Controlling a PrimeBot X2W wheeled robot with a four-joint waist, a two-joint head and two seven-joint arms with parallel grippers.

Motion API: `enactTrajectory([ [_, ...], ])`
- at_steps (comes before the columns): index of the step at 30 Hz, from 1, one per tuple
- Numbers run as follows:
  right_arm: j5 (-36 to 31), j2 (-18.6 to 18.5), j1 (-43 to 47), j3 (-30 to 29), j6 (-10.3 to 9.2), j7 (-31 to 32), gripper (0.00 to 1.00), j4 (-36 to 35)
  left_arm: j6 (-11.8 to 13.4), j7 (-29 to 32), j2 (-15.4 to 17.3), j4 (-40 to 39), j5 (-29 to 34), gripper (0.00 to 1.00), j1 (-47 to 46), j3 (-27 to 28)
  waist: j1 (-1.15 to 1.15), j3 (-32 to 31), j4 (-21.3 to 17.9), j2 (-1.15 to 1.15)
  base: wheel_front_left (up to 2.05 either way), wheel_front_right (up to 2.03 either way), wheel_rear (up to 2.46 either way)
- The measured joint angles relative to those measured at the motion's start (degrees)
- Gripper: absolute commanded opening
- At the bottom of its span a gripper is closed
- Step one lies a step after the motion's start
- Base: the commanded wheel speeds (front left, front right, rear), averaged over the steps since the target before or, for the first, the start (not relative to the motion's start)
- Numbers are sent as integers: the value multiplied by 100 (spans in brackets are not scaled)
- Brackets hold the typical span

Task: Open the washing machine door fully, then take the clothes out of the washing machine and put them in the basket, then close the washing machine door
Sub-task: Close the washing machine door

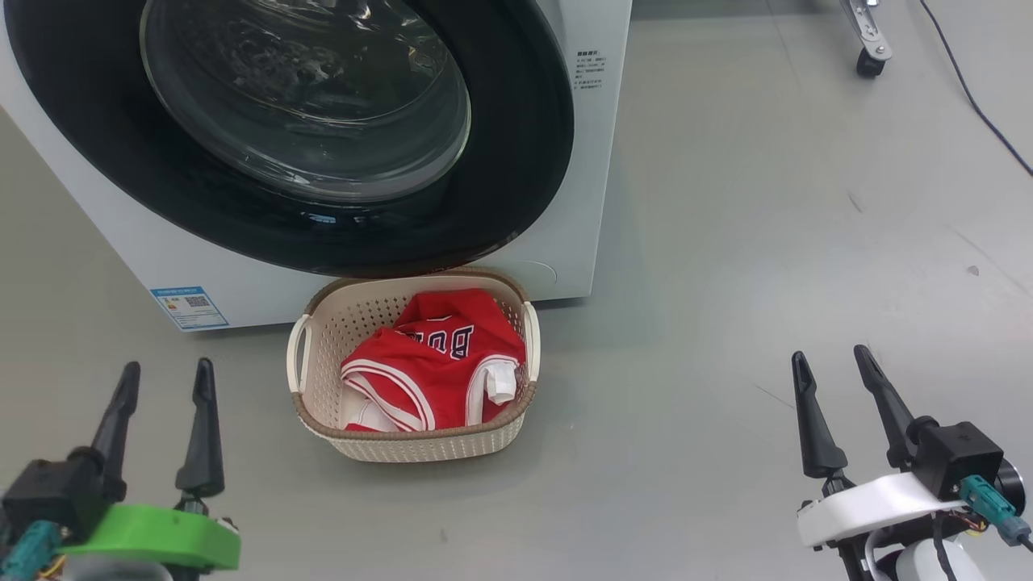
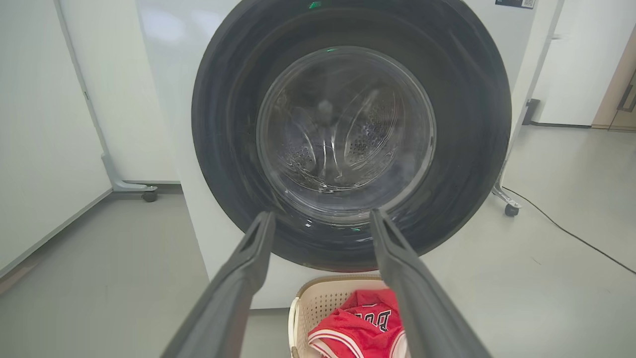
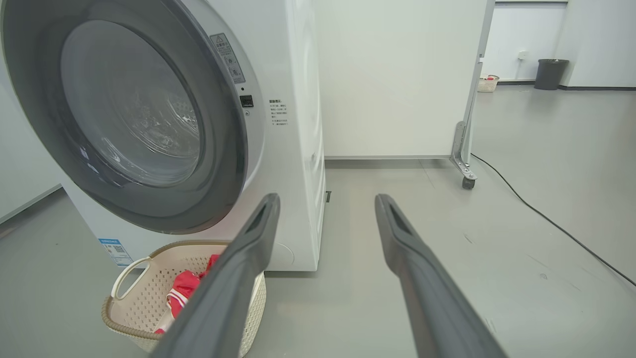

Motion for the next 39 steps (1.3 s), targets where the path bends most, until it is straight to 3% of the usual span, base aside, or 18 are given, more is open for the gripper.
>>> enactTrajectory([
  [18, -93, -1, 410, 36, -59, 0, 100, 66, 458, -301, -331, 348, 425, 100, 518, -378, 0, -231, 22, 0, 0, 0, 0],
  [39, -118, -1, 473, 73, -111, 1, 100, 38, 535, -372, -390, 434, 491, 100, 536, -399, 0, -313, 0, 0, 0, 0, 0],
])
